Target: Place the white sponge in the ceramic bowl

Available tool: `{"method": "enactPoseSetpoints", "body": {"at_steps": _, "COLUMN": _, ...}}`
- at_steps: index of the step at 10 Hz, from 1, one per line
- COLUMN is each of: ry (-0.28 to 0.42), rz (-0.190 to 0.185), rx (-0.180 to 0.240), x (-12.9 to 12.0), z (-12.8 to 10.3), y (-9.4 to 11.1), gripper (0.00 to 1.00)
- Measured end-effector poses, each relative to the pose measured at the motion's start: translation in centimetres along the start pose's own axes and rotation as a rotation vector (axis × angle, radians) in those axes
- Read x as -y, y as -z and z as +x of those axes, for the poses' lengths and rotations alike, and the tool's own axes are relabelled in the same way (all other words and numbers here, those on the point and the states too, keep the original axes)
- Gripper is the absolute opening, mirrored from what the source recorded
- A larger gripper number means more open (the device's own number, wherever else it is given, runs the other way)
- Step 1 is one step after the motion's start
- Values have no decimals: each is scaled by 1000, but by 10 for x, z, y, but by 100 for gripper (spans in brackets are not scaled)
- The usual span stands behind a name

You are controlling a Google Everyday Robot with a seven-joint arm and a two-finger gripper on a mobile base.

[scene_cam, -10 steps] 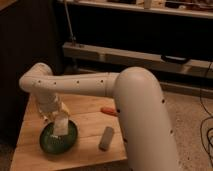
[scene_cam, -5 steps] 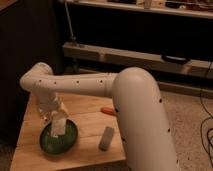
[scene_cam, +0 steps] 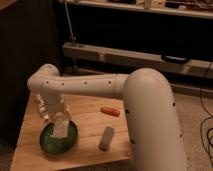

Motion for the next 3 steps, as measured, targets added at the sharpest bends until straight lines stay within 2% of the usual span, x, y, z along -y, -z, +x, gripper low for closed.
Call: {"method": "enactPoseSetpoints", "body": {"at_steps": 3, "ry": -9, "rz": 4, "rx": -1, "x": 5, "z": 9, "y": 1, "gripper": 100}}
